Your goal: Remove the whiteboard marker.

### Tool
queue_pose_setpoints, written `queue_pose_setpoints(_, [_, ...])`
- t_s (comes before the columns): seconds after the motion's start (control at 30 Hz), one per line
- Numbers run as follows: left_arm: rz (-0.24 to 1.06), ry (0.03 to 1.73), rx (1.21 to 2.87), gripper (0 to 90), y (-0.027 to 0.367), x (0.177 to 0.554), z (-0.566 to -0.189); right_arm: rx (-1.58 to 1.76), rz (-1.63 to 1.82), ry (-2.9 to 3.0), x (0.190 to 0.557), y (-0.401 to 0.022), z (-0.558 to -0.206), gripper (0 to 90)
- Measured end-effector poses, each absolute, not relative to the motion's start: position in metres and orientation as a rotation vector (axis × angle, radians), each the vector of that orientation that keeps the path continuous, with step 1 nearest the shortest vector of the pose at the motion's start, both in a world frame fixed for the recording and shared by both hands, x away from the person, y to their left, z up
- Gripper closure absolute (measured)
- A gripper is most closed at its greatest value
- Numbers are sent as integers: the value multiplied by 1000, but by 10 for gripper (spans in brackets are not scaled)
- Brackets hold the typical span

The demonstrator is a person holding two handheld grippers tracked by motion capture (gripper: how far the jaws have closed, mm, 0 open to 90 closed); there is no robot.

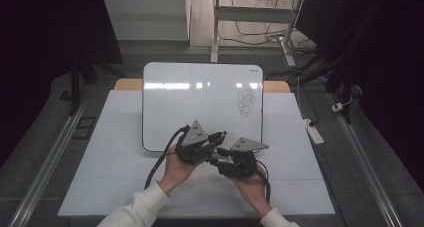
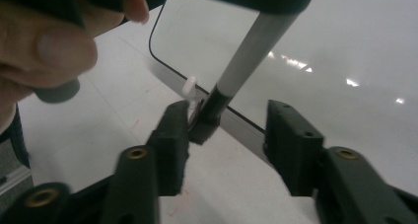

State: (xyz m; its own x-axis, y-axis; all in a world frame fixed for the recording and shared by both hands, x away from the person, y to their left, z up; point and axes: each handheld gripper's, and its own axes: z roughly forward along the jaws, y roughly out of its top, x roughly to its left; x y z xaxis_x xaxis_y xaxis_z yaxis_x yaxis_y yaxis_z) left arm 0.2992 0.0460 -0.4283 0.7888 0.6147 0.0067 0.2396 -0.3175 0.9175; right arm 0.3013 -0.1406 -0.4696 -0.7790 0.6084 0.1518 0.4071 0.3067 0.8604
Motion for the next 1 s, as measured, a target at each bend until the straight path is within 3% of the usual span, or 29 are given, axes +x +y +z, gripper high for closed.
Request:
queue_pose_setpoints(0.27, [454, 635, 1905, 814, 40, 297, -430, 1007, 1477, 2416, 305, -137, -472, 716])
queue_pose_setpoints(0.73, [525, 623, 1936, 809, 29, 291, -436, 1127, 1448, 2444, 313, -138, -477, 754])
queue_pose_setpoints(1.0, [488, 628, 1899, 789, 32, 292, -435, 1117, 1442, 2429, 313, -141, -476, 773])
